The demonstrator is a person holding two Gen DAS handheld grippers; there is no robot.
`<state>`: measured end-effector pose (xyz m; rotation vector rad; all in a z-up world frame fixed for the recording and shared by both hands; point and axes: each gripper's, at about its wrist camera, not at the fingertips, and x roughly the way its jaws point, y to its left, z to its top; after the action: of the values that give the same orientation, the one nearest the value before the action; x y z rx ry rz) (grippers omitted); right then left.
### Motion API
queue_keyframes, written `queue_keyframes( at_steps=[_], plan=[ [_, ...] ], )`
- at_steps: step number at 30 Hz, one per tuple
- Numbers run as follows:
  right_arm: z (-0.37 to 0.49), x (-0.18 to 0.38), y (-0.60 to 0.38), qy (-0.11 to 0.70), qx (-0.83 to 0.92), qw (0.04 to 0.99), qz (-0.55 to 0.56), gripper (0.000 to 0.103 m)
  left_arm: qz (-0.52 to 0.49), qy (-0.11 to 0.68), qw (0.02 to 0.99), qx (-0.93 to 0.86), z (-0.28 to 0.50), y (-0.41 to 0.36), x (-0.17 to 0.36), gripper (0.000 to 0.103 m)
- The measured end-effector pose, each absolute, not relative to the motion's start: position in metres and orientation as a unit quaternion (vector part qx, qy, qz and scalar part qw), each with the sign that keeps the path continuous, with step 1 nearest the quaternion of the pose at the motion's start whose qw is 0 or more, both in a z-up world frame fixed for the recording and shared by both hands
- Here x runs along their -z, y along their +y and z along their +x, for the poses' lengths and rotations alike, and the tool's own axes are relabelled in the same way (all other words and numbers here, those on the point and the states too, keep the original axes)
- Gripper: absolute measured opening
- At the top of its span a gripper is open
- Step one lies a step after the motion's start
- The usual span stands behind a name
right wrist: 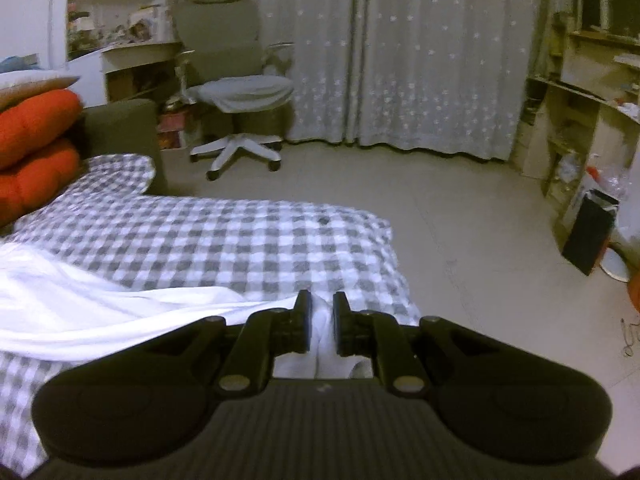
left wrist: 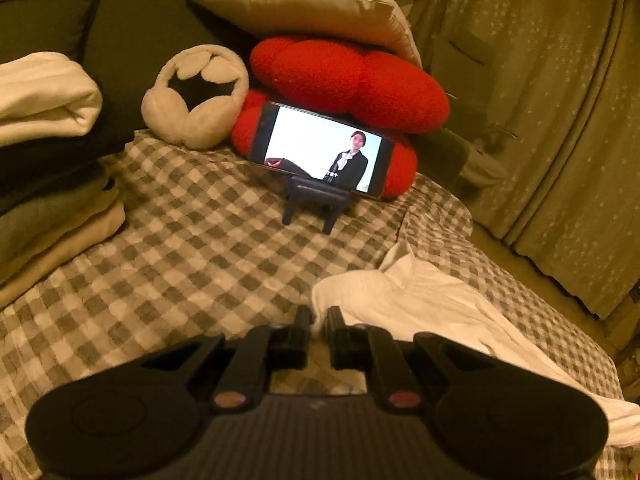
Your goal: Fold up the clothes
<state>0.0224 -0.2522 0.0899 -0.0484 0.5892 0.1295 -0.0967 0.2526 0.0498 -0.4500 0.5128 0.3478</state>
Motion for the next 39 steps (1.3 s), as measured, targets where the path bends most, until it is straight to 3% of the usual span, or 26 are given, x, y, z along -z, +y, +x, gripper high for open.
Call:
queue_keyframes(
  at_steps=[4,6,10,17,24,27,29,31,34,39],
  plan=[
    [0.008,-0.076,-0.257,0.321,-0.090,0.943,-0.004,0.025,-0.206,0.253,0.931,-0.162,-0.103,0.253,-0.047,0.009],
    [0.008,-0.069,-0.264,0.337,-0.059,0.940,0.001,0.048,-0.216,0.262,0.927,-0.159,-0.102,0.257,-0.043,0.009],
    [0.015,-0.065,-0.284,0.348,-0.033,0.935,0.054,0.050,-0.234,0.260,0.924,-0.154,-0.105,0.263,-0.043,0.009],
    [0.025,-0.052,-0.264,0.373,-0.052,0.926,0.002,0.053,-0.253,0.214,0.926,-0.183,-0.142,0.288,-0.057,0.007],
    [0.025,-0.047,-0.248,0.378,-0.067,0.923,-0.026,0.053,-0.216,0.300,0.914,-0.169,-0.142,0.298,-0.027,0.012],
    [0.025,-0.052,-0.254,0.362,-0.058,0.930,-0.012,0.053,-0.196,0.287,0.919,-0.187,-0.145,0.303,-0.039,0.024],
    [0.029,-0.051,-0.250,0.361,-0.061,0.930,-0.021,0.053,-0.170,0.281,0.927,-0.178,-0.139,0.299,-0.049,0.046],
    [0.033,-0.050,-0.246,0.359,-0.065,0.931,-0.031,0.053,-0.144,0.278,0.938,-0.150,-0.121,0.289,-0.060,0.048],
    [0.038,-0.048,-0.241,0.356,-0.069,0.931,-0.045,0.053,-0.129,0.302,0.942,-0.071,-0.070,0.270,-0.059,0.059],
    [0.044,-0.041,-0.236,0.361,-0.107,0.925,-0.054,0.053,-0.122,0.366,0.922,-0.024,0.016,0.252,-0.027,0.059]
  ],
)
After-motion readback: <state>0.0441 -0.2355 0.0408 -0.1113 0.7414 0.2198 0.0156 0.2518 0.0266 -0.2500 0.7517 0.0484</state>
